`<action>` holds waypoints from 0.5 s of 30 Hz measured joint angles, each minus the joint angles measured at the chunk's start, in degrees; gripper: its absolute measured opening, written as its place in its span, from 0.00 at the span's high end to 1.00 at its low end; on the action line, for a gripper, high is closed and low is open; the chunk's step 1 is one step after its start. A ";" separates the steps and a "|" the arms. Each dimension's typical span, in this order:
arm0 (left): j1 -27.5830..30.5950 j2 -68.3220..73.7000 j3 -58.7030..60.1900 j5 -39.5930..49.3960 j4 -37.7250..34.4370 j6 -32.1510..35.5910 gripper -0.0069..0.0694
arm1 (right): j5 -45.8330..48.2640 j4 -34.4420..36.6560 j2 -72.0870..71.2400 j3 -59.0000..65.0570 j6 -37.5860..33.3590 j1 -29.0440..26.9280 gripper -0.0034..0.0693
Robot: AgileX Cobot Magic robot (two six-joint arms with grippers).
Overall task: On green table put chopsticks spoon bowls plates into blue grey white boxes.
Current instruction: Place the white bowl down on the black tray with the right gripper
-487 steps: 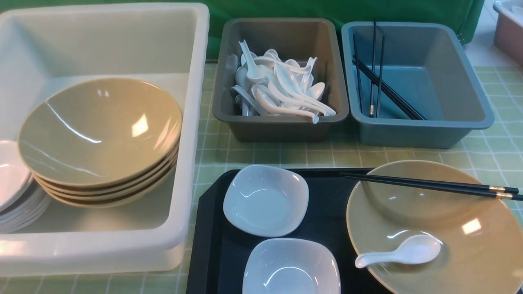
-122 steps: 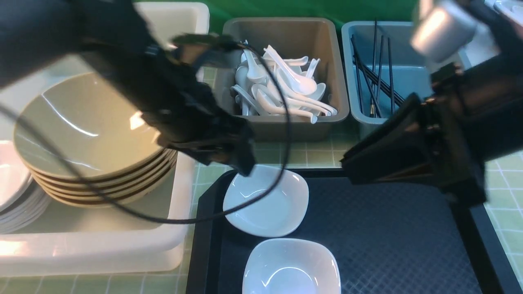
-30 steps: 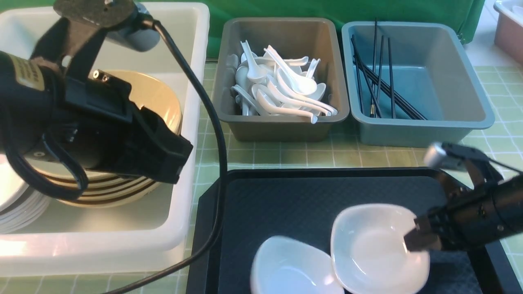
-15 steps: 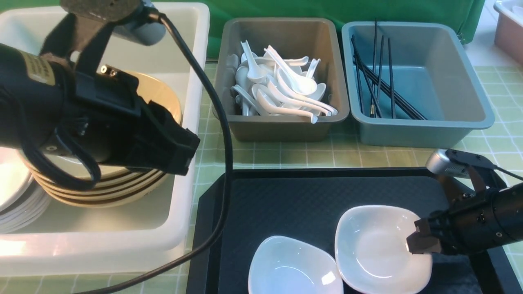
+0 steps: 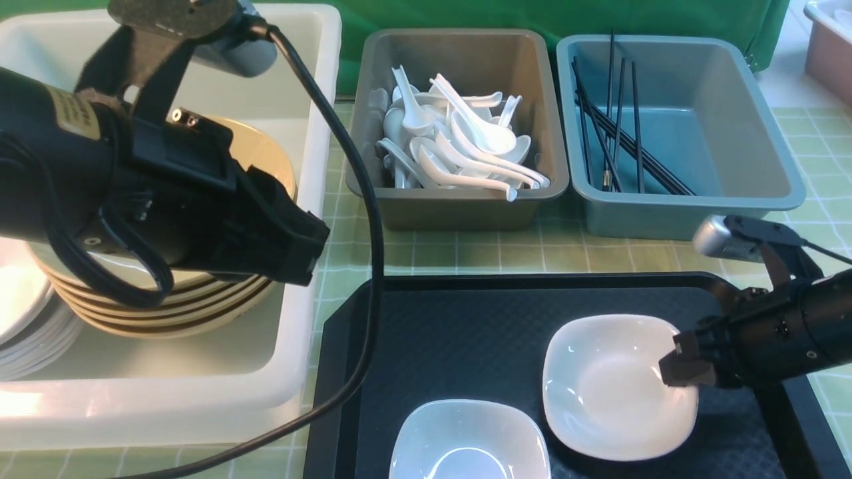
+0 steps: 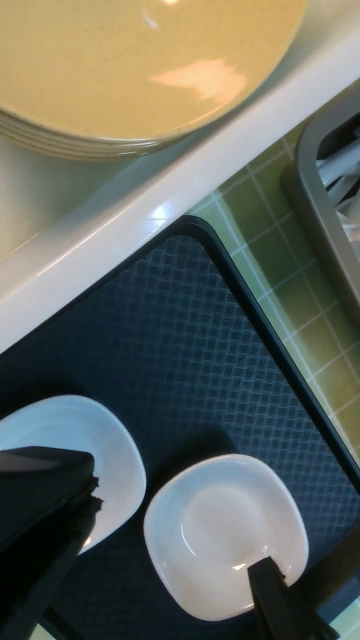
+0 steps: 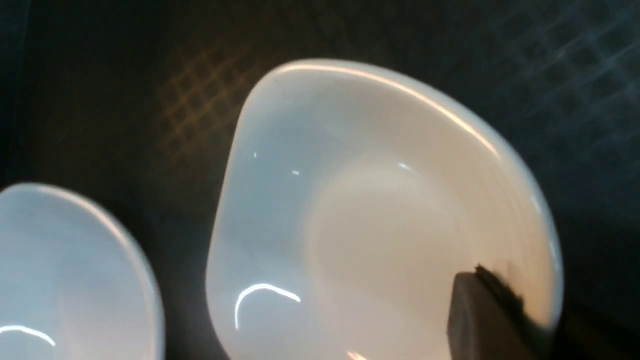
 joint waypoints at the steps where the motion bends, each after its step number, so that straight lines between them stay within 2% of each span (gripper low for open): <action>1: 0.00 0.00 0.00 0.00 0.00 0.00 0.91 | 0.07 -0.05 0.00 0.24 0.00 0.00 0.83; 7: 0.00 2.75 0.00 -0.54 0.00 0.06 0.91 | 0.37 -0.25 0.06 0.93 -0.19 0.00 0.74; 12: 0.00 8.45 0.00 -1.21 0.47 0.10 0.90 | -0.34 -0.24 0.06 0.93 -0.40 0.00 0.51; 13: 0.00 8.45 0.00 -1.21 0.47 0.10 0.90 | -0.34 -0.24 0.06 0.93 -0.40 0.00 0.50; 15: 0.00 10.13 0.00 -1.21 0.58 0.10 0.87 | -0.53 -0.24 0.06 0.93 -0.40 0.00 0.37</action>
